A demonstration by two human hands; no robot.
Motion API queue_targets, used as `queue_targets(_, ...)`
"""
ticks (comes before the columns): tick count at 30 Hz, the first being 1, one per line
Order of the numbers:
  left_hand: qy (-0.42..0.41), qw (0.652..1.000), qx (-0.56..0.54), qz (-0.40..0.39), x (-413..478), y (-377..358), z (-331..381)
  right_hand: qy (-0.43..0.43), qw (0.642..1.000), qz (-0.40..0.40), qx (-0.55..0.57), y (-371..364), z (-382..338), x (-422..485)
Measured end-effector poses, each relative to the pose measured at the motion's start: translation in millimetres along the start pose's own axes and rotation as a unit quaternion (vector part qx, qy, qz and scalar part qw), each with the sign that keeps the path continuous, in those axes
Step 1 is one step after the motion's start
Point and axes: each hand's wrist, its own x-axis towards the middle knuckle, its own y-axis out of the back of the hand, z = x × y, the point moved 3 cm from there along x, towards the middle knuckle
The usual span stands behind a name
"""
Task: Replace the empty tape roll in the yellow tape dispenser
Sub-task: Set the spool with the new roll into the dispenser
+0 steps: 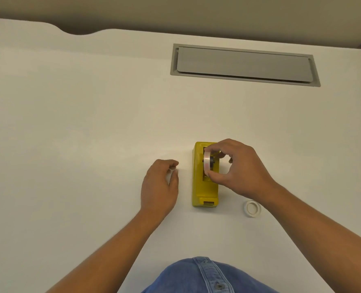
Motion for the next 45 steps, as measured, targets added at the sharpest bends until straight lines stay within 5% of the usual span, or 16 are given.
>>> queue_targets(6,-0.144,0.969,0.196,-0.029,-12,-12,-40,-0.011,0.999,-0.004,-0.041,-1,6,0)
queue_targets(34,-0.130,0.976,0.174,-0.025,-11,-13,-36,-0.056,0.995,-0.029,-0.079,-10,13,1)
queue_targets(45,-0.131,0.978,0.121,-0.109,-39,-12,2,-0.041,0.993,-0.049,-0.095,-11,10,-3)
